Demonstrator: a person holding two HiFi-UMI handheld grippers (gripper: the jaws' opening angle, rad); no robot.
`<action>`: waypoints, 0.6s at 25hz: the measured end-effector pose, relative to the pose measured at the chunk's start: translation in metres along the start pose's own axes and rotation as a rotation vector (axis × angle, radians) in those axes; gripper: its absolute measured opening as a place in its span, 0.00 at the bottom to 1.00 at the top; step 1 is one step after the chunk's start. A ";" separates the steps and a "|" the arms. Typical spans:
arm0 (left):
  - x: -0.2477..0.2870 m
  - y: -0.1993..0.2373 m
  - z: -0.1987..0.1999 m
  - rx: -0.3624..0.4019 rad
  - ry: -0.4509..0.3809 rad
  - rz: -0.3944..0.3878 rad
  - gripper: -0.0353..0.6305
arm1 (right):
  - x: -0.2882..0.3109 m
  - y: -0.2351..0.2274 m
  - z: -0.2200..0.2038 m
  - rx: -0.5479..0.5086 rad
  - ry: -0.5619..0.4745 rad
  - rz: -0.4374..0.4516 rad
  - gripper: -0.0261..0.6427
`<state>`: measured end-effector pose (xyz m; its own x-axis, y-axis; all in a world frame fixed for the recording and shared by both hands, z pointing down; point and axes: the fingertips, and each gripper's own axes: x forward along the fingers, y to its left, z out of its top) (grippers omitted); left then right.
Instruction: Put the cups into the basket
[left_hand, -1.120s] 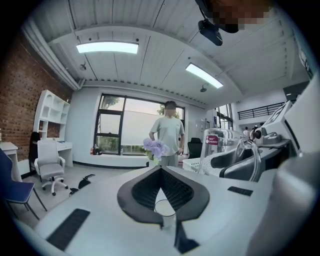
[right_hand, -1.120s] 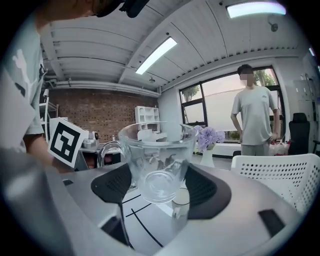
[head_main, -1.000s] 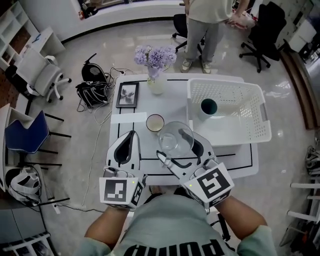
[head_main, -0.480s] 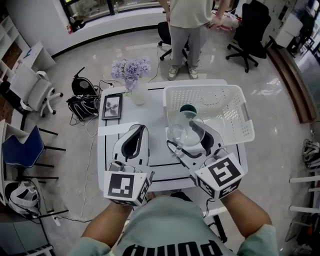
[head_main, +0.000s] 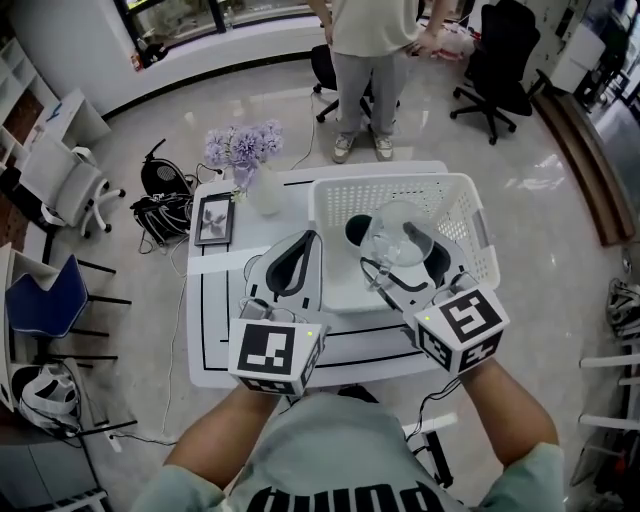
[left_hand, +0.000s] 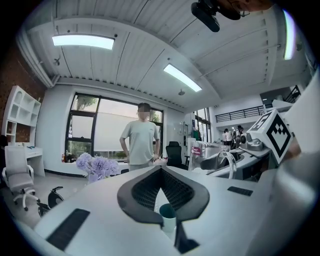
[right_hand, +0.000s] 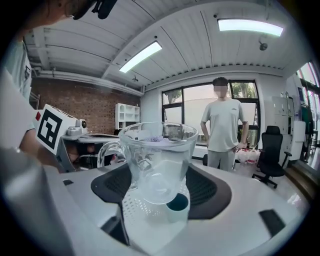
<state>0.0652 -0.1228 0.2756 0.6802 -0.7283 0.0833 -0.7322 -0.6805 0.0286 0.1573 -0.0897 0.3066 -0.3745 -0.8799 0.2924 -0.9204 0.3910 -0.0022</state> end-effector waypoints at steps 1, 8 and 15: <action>0.005 -0.002 0.000 0.000 0.003 0.001 0.06 | 0.001 -0.005 -0.002 -0.001 0.003 -0.002 0.53; 0.040 -0.016 -0.001 0.008 0.021 -0.004 0.06 | 0.007 -0.044 -0.014 -0.020 0.041 -0.003 0.53; 0.064 -0.014 -0.012 0.027 0.057 0.018 0.06 | 0.021 -0.080 -0.035 -0.043 0.079 0.037 0.53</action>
<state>0.1185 -0.1590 0.2926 0.6628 -0.7355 0.1403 -0.7428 -0.6695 -0.0003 0.2267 -0.1301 0.3466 -0.3965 -0.8414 0.3672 -0.8999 0.4354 0.0260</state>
